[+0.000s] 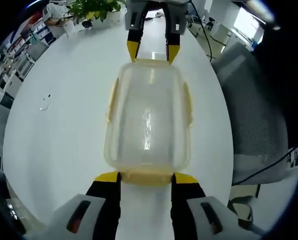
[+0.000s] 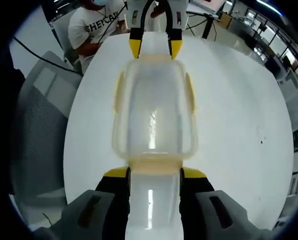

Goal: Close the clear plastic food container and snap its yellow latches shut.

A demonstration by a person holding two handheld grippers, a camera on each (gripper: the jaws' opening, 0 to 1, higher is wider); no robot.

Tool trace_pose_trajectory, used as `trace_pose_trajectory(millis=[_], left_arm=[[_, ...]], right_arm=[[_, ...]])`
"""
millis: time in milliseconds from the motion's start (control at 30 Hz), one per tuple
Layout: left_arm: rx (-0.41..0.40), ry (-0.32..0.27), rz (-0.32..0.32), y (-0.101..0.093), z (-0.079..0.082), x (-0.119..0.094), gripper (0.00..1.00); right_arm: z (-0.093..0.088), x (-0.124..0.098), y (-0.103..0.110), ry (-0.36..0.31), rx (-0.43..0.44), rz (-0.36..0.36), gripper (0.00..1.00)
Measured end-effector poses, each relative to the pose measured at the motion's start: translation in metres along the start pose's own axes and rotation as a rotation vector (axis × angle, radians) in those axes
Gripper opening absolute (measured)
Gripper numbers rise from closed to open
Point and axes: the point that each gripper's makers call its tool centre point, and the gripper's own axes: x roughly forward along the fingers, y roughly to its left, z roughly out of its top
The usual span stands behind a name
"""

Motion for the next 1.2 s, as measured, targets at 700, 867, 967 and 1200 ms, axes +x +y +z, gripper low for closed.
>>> trace_pose_trajectory(millis=[700,867,967,1200], left_arm=[[-0.004,0.003,-0.005,-0.011,0.05,0.023,0.34],[-0.002,0.009,-0.009,-0.011,0.059,0.028,0.34],[0.001,0.002,-0.014,-0.012,0.066,0.032,0.34],[0.015,0.004,-0.024,-0.01,0.085,0.041,0.34]], right_arm=[[-0.054,-0.011,0.006,0.014,-0.002,-0.005,0.35],[-0.065,-0.014,0.006,0.018,-0.004,-0.007,0.35],[-0.073,-0.015,0.007,0.018,0.004,-0.007,0.35],[-0.095,-0.019,0.008,0.023,0.025,-0.012,0.35]])
